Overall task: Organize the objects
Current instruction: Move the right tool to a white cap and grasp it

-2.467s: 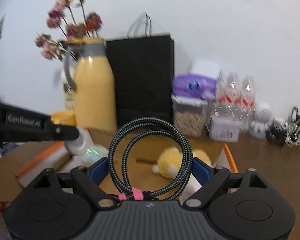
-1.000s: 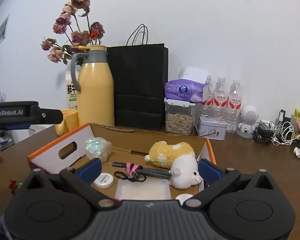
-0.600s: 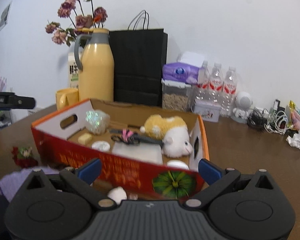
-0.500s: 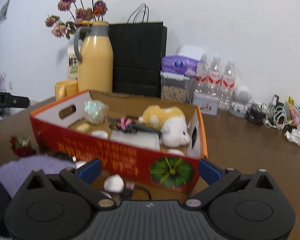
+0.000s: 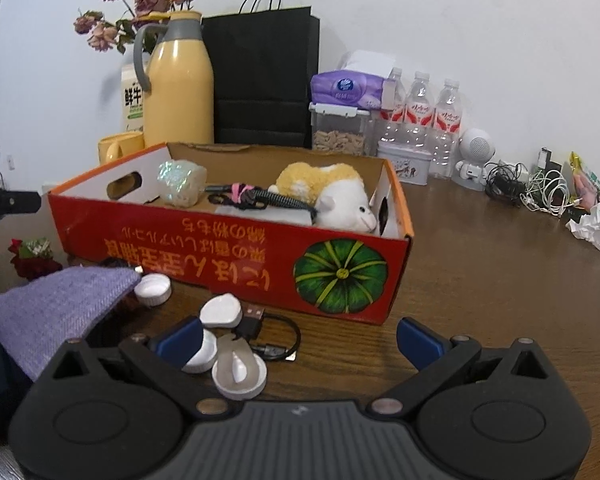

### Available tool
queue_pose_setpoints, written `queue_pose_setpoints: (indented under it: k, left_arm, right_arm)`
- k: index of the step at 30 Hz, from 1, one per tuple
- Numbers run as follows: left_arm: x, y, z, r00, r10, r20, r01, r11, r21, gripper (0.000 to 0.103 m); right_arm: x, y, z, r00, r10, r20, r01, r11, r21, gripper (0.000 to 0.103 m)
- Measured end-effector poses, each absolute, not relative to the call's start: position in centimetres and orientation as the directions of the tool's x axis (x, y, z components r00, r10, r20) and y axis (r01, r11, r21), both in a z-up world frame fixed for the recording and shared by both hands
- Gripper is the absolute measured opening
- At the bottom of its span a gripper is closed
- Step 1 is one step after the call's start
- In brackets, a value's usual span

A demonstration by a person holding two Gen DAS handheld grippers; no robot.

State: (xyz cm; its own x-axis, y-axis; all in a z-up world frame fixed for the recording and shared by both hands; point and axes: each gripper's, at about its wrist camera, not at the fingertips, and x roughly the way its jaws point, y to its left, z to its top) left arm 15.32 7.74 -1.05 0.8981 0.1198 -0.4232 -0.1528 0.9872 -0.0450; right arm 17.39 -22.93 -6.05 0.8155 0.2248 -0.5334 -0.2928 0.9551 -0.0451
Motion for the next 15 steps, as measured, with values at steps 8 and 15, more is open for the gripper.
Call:
queue_pose_setpoints:
  k: [8,15]
  left_arm:
    - [15.3,8.2,-1.2,0.898,0.114,-0.424,-0.158,0.985,-0.070,0.103]
    - [15.2,8.3,-1.2,0.901,0.107,-0.420,-0.153,0.985,-0.078,0.103]
  right_arm:
    - [17.1,-22.1,-6.1,0.790,0.273,-0.549,-0.345,0.938,-0.030,0.097]
    - [16.1,-22.9,-6.2,0.778,0.292,-0.557,-0.339,0.941,0.020,0.066]
